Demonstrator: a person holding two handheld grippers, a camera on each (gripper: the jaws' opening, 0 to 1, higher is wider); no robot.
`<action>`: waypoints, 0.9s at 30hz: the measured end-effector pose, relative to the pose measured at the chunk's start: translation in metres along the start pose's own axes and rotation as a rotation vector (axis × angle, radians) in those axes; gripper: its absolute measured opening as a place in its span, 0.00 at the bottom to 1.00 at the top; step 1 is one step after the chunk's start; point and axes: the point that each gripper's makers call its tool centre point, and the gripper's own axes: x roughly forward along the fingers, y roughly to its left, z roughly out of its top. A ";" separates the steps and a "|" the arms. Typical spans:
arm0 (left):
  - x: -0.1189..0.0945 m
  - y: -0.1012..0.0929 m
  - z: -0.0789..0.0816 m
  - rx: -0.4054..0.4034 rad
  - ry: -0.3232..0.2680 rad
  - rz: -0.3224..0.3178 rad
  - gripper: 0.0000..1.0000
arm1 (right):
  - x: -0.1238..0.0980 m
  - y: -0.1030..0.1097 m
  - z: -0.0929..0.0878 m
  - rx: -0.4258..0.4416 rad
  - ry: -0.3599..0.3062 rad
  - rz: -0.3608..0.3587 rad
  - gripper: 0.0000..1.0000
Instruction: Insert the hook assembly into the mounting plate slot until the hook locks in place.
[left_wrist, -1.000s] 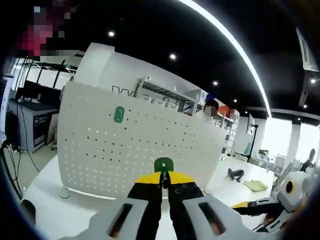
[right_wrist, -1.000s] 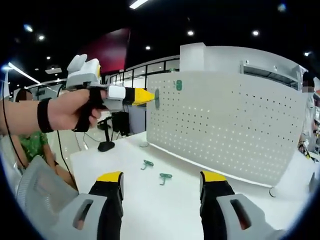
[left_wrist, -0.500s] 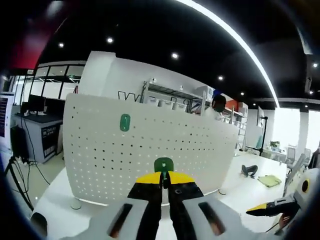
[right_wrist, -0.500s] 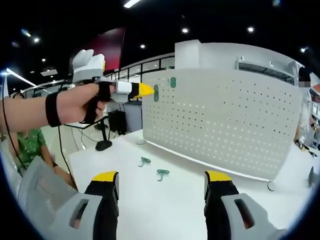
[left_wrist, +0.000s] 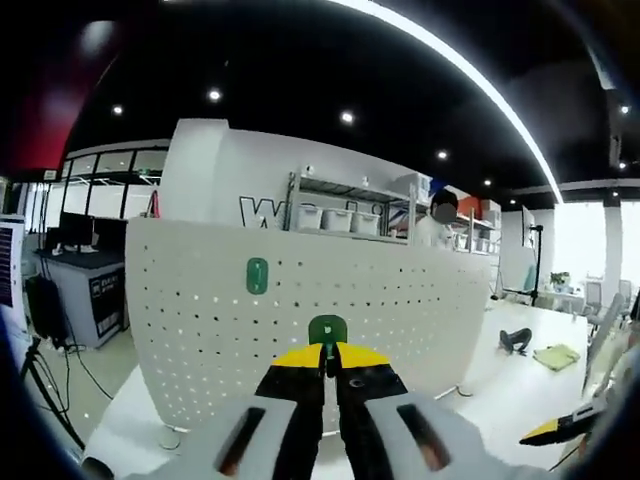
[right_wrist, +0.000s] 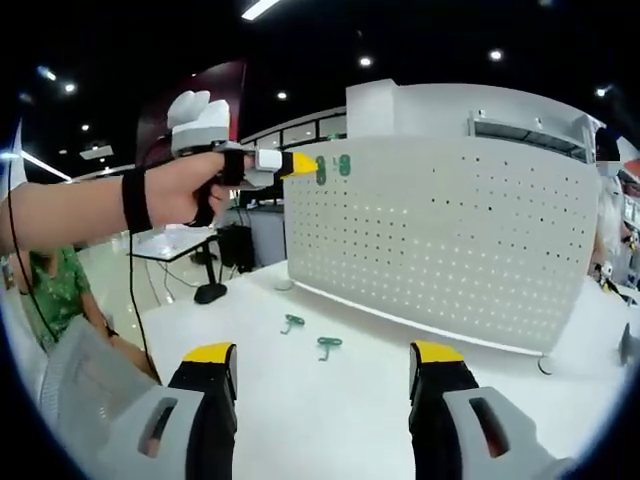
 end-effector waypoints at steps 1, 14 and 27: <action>0.002 0.001 0.001 0.019 -0.003 0.007 0.03 | 0.000 0.000 0.000 -0.001 -0.002 -0.001 0.71; 0.027 0.009 0.002 0.034 0.019 0.036 0.03 | -0.001 0.001 0.002 -0.014 -0.002 0.008 0.69; 0.050 0.023 0.014 0.037 0.018 0.076 0.03 | 0.001 0.006 0.003 -0.025 0.001 0.024 0.68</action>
